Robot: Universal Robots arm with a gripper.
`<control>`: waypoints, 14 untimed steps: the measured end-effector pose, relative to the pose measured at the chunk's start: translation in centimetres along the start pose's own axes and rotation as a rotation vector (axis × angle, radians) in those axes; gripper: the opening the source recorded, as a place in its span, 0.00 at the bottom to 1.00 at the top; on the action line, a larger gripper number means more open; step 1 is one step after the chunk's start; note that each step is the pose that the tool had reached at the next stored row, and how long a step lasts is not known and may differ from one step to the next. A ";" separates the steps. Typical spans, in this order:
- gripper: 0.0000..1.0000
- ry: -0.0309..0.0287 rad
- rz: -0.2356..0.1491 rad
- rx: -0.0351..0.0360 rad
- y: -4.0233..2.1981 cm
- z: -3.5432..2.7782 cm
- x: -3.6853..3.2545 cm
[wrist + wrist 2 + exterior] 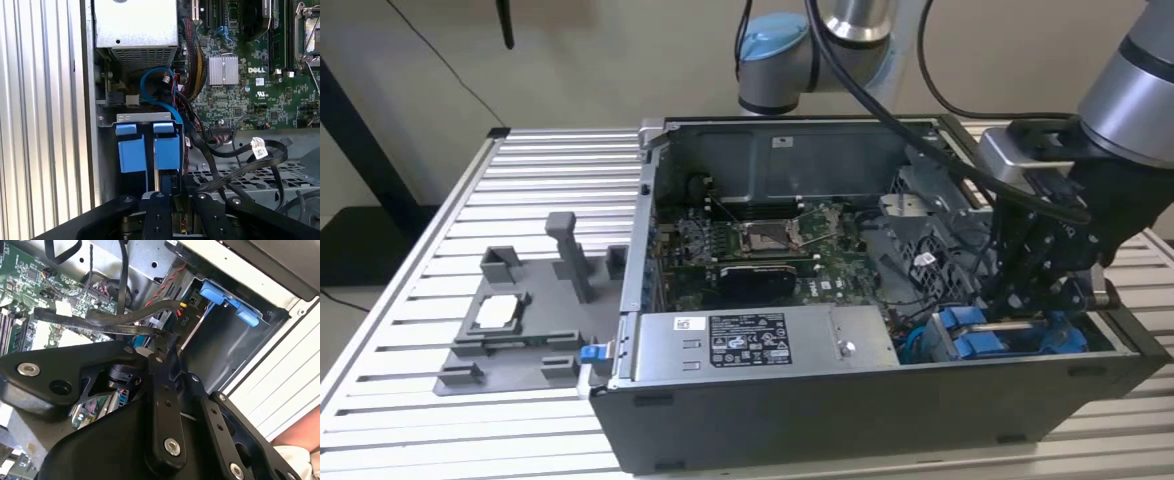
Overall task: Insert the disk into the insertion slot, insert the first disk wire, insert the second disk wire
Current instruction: 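Insert the second disk wire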
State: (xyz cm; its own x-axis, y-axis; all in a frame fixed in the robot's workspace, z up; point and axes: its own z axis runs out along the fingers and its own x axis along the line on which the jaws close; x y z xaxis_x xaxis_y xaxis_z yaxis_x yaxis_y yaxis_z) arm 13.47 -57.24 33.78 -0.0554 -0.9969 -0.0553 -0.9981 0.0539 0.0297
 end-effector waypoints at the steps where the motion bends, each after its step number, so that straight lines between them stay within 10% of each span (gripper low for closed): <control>1: 0.24 -0.0008 0.002 -0.0005 0.00 -0.07 0.01; 14: 0.24 -0.0067 0.020 -0.0019 0.09 -1.08 0.00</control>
State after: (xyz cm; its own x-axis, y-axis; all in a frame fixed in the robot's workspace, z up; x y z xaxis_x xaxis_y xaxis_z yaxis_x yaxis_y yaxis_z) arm 13.41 -57.30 34.86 -0.0761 -0.9952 -0.0613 -0.9967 0.0742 0.0329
